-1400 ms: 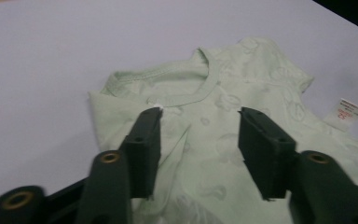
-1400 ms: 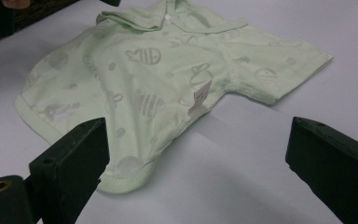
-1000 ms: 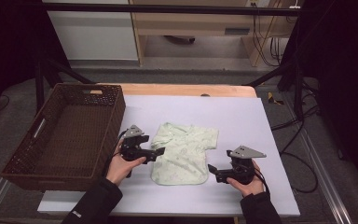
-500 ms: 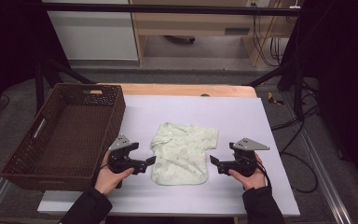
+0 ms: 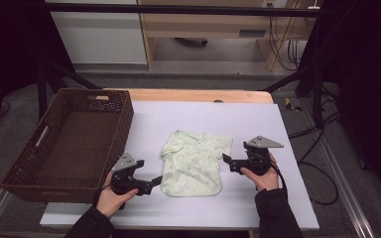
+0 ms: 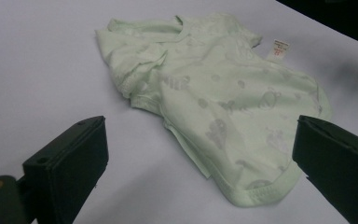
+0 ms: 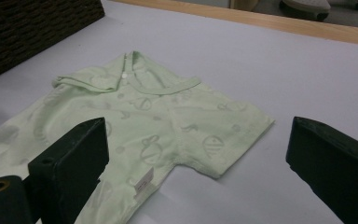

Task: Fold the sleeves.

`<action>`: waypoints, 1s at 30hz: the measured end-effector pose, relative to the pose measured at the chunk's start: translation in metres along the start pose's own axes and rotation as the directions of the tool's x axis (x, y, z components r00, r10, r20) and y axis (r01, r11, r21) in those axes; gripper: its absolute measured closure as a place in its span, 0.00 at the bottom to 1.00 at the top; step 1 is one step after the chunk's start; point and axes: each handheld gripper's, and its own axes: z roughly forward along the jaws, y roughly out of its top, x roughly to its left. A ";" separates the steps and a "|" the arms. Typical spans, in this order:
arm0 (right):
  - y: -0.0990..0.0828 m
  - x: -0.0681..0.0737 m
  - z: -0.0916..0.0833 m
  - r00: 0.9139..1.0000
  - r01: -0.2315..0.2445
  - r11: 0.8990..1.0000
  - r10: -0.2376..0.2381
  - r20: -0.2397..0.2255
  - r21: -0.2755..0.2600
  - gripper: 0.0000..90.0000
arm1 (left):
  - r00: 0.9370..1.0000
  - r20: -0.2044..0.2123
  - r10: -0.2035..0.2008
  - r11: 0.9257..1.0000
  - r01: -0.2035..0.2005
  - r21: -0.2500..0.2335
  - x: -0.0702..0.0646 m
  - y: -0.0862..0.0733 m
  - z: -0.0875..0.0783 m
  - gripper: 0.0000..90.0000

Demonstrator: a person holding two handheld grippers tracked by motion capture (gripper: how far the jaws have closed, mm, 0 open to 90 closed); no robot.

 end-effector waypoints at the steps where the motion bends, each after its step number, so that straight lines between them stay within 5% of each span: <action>1: 0.001 -0.001 0.002 1.000 -0.001 1.000 0.001 0.006 0.000 0.07 | 1.000 0.001 -0.005 1.000 0.005 0.002 0.000 -0.002 0.001 0.03; 30: 0.006 -0.035 0.064 0.990 -0.056 0.993 0.042 0.138 0.100 0.19 | 1.000 0.022 -0.007 0.999 0.006 0.034 0.002 -0.018 0.007 0.03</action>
